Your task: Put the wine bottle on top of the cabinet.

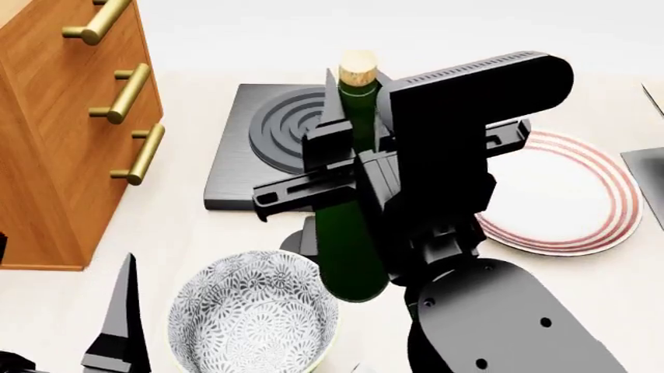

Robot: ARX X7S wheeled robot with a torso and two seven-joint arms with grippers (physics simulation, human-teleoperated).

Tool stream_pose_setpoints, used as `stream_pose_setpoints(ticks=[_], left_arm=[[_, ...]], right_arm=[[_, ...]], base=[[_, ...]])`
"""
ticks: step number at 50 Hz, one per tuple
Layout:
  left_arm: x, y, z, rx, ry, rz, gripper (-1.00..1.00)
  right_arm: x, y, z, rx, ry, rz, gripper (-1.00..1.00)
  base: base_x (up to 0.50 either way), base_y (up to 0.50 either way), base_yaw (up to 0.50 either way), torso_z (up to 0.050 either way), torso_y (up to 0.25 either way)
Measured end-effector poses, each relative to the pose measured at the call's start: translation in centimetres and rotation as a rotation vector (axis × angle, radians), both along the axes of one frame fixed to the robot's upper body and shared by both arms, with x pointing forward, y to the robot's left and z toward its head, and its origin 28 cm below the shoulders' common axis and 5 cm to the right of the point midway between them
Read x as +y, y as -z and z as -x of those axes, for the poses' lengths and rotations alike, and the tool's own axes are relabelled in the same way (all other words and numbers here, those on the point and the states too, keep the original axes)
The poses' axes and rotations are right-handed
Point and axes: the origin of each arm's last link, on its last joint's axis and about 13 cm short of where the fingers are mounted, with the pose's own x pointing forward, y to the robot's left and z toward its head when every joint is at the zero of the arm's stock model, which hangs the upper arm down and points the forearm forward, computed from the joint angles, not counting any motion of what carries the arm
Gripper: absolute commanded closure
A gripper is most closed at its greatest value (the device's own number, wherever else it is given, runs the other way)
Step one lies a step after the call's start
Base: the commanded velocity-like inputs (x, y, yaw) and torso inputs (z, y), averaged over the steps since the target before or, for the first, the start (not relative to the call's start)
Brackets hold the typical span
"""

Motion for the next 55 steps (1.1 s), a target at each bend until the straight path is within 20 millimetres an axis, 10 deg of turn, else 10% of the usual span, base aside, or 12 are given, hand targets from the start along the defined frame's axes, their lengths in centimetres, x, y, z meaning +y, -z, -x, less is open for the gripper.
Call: stream_pose_setpoints(ticks=[26,55], left_arm=[[-1.6,0.6,0.0,0.019,0.078,-0.055,-1.0],[-5.8,1.3,-4.7,0.073,0.221,-0.101,-1.0]], right_arm=[[1.2,-0.4,0.0,-0.012,-0.081,0.019,1.0],[1.1,-1.1,0.1,-0.024,-0.086,0.043,1.0]], base=[[0.0,0.0,0.0,0.0,0.001],[0.0,0.0,0.0,0.0,0.001]])
